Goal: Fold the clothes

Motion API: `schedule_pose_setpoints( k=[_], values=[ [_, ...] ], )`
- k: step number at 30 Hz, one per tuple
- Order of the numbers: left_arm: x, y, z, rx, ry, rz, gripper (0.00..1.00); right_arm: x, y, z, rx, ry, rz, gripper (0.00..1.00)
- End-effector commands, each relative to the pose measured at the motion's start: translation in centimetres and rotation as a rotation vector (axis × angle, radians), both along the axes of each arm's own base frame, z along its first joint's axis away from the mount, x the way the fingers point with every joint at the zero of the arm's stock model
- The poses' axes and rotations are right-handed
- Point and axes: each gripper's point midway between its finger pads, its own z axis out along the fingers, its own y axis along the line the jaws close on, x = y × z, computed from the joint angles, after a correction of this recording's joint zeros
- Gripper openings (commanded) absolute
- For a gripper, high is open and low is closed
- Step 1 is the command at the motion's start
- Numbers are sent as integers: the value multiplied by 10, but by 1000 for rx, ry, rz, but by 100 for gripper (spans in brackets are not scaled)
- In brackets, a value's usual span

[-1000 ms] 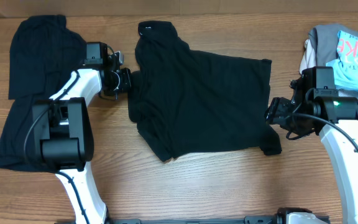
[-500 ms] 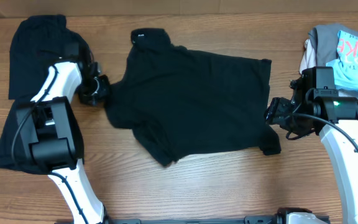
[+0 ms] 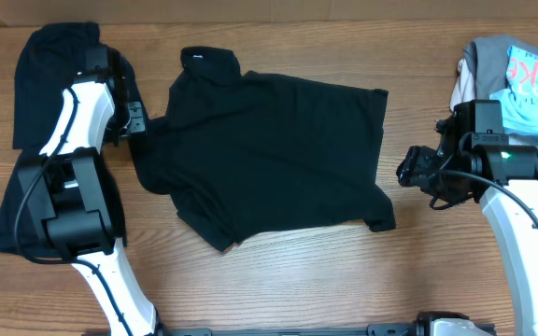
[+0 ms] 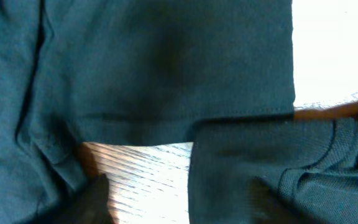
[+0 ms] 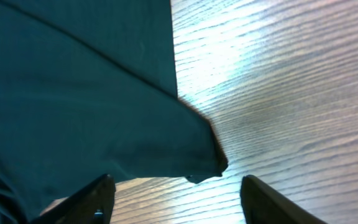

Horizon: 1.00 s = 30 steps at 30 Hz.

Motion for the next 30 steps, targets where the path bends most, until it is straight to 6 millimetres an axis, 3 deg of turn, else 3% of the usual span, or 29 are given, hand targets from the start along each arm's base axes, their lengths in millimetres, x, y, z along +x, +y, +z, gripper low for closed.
schedule_pose_setpoints(
  k=[1,6,12,18,23,27,30],
  values=[
    [7,7,16,14,-20,3,82,3,0,4,4,-22,-3,73],
    [13,-3,62,-47,-55,4,90,11,5,22,36,-63,8,81],
    [18,-32,165,-188,-228,-38,91,11,13,58,77,-91,23,88],
    [-11,-47,252,-226,-389,-40,90,-4,23,84,134,-69,42,96],
    [-55,-63,290,-227,-416,-60,90,-12,23,108,129,-125,44,96],
    [-87,-81,298,-240,-372,-90,89,-20,15,122,101,-174,-19,97],
    [-112,-101,291,-264,-280,-116,89,-28,10,124,68,-176,-31,98]
  ],
)
